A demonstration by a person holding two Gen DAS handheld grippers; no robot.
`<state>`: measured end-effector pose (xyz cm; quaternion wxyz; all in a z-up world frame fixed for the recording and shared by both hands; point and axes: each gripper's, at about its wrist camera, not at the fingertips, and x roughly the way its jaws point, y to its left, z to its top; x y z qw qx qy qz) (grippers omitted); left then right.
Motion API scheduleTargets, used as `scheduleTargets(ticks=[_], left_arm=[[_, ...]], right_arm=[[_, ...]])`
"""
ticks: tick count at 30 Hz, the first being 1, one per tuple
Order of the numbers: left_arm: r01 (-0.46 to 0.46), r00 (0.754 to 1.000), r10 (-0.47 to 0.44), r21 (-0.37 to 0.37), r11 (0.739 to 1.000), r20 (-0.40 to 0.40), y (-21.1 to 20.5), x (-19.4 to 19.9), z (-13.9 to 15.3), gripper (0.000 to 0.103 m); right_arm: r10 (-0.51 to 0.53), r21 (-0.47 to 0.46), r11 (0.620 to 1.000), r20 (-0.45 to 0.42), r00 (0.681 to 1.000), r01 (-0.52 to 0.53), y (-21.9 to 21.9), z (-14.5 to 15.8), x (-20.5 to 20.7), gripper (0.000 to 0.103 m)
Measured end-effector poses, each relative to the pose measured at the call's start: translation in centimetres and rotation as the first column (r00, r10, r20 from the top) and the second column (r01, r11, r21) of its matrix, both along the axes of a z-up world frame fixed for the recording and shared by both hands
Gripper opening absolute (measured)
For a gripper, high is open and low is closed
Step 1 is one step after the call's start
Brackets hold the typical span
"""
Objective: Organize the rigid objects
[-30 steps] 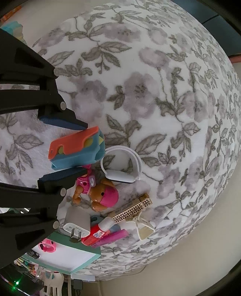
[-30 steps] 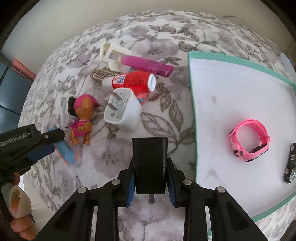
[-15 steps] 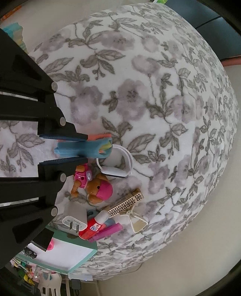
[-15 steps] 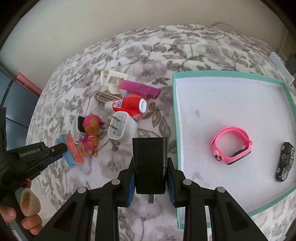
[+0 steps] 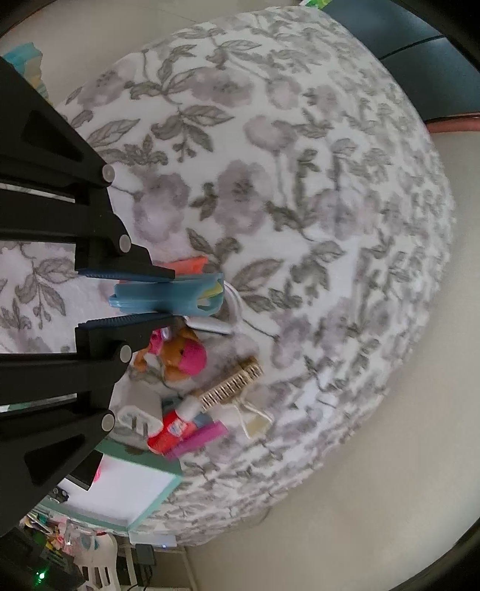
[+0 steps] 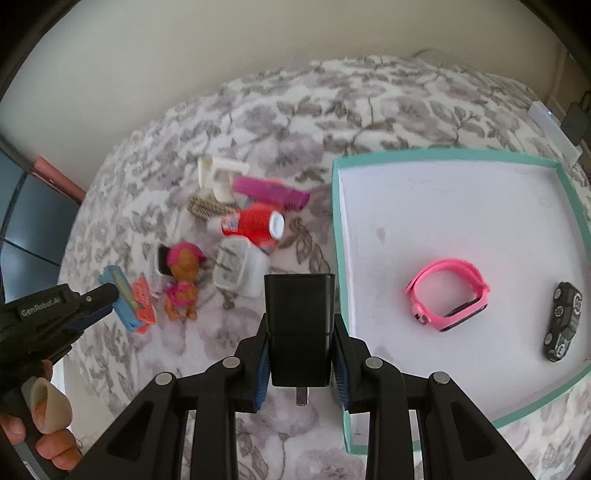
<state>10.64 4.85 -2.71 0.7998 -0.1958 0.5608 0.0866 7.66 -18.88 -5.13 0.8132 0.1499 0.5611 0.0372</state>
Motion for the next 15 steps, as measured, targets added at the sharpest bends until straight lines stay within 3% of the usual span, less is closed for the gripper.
scheduleTargets(ticks=[7,15], left_arm=[[0.051,0.992,-0.05,-0.005,0.999,0.115,-2.0,-0.4,3.7,0.016],[0.137,0.971,-0.137,0.011,0.99,0.195,-5.4,-0.8,6.2,0.015]], right_arm=[[-0.055,-0.022,0.998,0.102,0.993,0.057,-2.1,3.3,-0.7,0.03],[-0.143,-0.02,0.989,0.121,0.982,0.147,-5.5,4.2,-1.1,0.03]])
